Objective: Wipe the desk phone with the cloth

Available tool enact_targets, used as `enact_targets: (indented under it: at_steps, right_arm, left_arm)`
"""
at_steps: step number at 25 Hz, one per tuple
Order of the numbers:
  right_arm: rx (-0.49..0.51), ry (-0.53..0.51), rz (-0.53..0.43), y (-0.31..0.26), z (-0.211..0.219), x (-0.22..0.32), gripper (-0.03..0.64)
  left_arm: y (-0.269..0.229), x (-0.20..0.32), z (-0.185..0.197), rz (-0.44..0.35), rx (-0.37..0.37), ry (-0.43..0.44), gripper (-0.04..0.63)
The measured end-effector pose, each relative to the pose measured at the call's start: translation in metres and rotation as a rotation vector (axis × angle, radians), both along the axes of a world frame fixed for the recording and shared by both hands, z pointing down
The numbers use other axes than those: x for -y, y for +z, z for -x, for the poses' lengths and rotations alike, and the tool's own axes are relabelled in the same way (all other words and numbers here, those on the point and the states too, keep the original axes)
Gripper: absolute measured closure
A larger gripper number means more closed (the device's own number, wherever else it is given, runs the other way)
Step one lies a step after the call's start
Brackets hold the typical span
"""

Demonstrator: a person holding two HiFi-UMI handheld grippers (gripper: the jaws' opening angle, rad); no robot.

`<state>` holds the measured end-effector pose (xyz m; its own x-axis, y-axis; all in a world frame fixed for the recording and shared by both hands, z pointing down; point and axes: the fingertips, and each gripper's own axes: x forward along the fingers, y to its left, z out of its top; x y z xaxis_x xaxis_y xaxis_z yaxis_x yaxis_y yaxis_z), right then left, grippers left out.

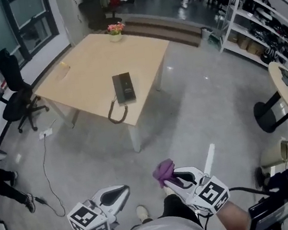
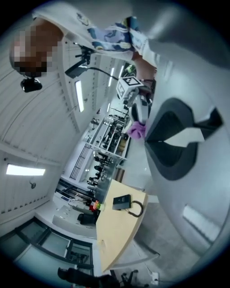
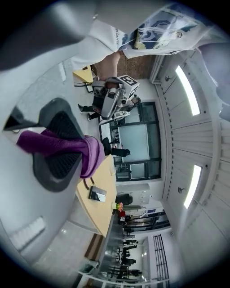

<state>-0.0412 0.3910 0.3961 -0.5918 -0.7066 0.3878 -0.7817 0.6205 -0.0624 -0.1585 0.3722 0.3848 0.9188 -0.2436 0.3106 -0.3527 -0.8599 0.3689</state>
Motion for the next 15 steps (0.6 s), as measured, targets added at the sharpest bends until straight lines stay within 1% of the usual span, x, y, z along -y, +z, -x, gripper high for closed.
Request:
enact_targets:
  at_steps: [3,6,10,15]
  right_arm:
    - [-0.006,0.007,0.0,-0.002,0.028,-0.012,0.526]
    - [0.007,0.013,0.008,0.001,0.045,-0.022,0.528]
    - [-0.018,-0.006,0.0,0.0,0.057,-0.031,0.526]
    - [-0.016,-0.009,-0.018,-0.001,0.045,-0.041,0.526]
  left_arm:
    - [0.015,-0.013,0.025,0.037,0.013,0.0,0.589]
    - [0.024,-0.025,0.034,0.049,0.017,0.013,0.589]
    - [0.026,-0.03,0.033,0.035,0.02,0.045,0.589]
    - [0.024,-0.04,0.019,0.027,0.027,0.043,0.589]
